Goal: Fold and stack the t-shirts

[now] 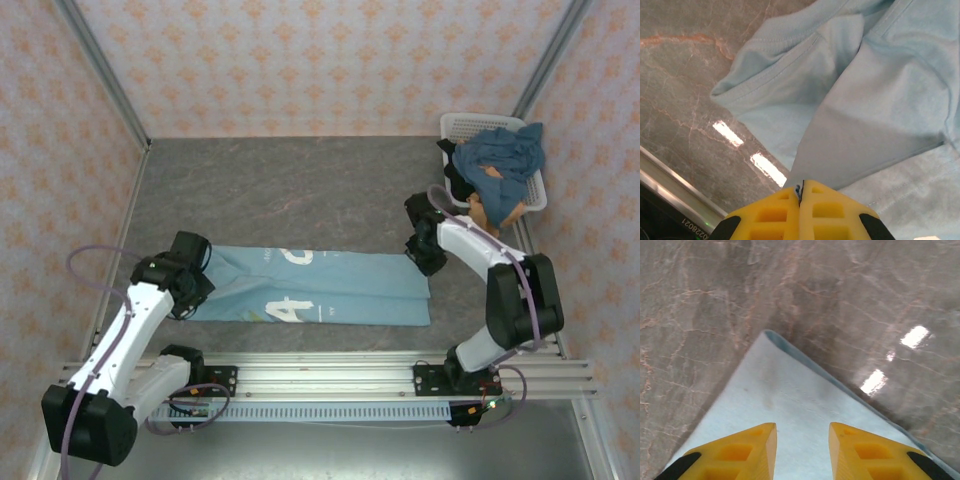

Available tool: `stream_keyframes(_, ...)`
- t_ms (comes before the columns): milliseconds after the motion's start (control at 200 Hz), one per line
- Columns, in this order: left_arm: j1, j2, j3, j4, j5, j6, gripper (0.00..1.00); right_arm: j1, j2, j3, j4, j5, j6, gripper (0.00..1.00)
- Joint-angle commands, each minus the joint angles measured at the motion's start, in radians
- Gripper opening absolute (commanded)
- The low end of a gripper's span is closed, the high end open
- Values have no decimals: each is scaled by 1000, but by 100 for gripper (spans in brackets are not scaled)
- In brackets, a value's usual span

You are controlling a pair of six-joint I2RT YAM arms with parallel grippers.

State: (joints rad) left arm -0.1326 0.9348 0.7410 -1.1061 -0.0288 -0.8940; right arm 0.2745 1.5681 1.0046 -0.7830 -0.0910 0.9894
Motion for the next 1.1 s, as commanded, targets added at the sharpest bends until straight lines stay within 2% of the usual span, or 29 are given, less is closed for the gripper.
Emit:
stream_keyframes(0, -18, 0, -46, -31, 2, -35, 0, 16, 59, 38, 40, 6, -15, 33)
stream_keyframes(170, -21, 57, -21, 19, 12, 6, 0, 16, 145, 65, 57, 15, -28, 32)
stream_keyframes(240, -21, 84, 21, 34, 11, 31, 27, 17, 178, 80, 50, 26, -41, 32)
stream_keyframes(280, -21, 100, 55, 35, -3, 41, 39, 16, 197, 91, 42, 31, -46, 31)
stream_keyframes(335, -19, 121, 113, 37, -36, 61, 49, 17, 219, 104, 29, 37, -51, 31)
stream_keyframes(405, 5, 169, 187, 55, -76, 81, 55, 17, 243, 116, 17, 43, -53, 30)
stream_keyframes(470, 88, 240, 226, 113, -29, 103, 56, 17, 263, 130, 10, 49, -55, 28)
stream_keyframes(570, 209, 416, 287, 233, 101, 144, 57, 16, 296, 163, 0, 55, -62, 28)
stream_keyframes(686, 242, 650, 407, 287, 146, 212, 56, 17, 338, 221, -22, 65, -73, 27)
stream_keyframes(791, 261, 810, 490, 263, 161, 241, 51, 15, 386, 284, -56, 78, -81, 27)
stream_keyframes(961, 270, 854, 502, 261, 121, 244, 43, 8, 445, 377, -107, 94, -90, 27)
stream_keyframes(1096, 271, 808, 467, 250, 40, 232, 40, 3, 458, 404, -124, 106, -95, 27)
